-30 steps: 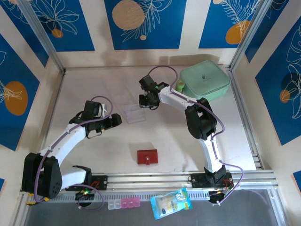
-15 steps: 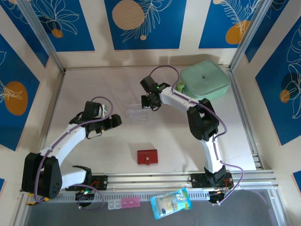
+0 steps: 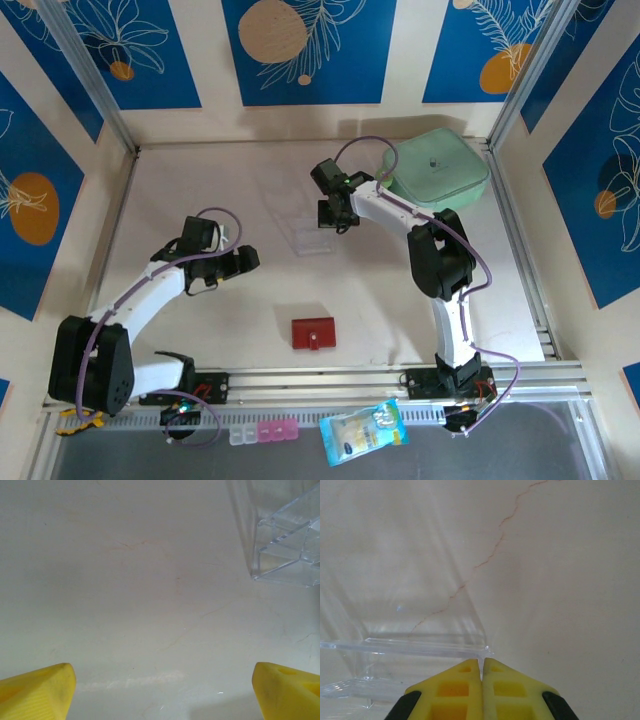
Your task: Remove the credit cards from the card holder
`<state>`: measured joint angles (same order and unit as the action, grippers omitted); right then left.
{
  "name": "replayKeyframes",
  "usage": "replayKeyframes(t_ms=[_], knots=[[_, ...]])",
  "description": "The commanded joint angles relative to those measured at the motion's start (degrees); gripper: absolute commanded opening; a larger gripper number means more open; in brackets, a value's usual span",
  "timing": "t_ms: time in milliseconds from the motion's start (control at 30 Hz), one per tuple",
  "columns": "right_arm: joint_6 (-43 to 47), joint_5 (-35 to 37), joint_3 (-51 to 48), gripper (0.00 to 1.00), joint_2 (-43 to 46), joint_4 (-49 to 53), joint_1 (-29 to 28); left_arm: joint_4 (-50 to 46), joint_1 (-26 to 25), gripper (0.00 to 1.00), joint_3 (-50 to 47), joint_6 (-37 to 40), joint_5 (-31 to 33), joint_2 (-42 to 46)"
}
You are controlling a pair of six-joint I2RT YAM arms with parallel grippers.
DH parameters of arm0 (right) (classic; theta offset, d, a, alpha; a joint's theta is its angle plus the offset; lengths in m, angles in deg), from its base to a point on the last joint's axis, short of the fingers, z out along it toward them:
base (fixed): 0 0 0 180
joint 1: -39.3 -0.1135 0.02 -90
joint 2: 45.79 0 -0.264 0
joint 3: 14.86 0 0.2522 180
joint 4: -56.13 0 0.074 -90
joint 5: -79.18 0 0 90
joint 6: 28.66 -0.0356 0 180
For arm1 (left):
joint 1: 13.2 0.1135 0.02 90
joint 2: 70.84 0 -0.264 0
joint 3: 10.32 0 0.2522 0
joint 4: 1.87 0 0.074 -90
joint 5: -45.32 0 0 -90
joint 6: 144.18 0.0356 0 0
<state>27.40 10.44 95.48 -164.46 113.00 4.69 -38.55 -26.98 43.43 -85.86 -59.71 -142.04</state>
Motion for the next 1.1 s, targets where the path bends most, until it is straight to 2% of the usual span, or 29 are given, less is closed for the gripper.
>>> replayKeyframes(t_ms=[0,200,500,667,867,1067], knots=[[-1.21,0.38,-0.20,0.04,0.92,-0.38,-0.54,0.25,-0.54,0.91,-0.17,-0.94,-1.05,-0.25],[-1.48,-0.65,0.25,0.06,0.09,-0.48,-0.55,-0.01,-0.59,0.91,0.03,-0.97,-0.97,-0.26],[-1.58,-0.25,-0.62,0.15,2.44,-0.58,-0.44,-0.63,-1.31,0.91,0.84,-1.08,-0.79,-0.43],[-1.31,-0.46,-2.25,0.23,6.32,-0.31,-0.63,-1.13,-3.43,0.89,1.36,-1.18,-0.87,-0.60],[-2.98,-8.28,-7.65,0.38,13.64,-1.36,-1.23,-1.56,-8.43,0.88,1.61,-2.92,-1.31,0.90],[-6.46,-14.56,-16.85,0.49,22.06,-2.45,-5.31,-0.68,-12.94,0.83,0.78,-5.07,-3.10,1.96]])
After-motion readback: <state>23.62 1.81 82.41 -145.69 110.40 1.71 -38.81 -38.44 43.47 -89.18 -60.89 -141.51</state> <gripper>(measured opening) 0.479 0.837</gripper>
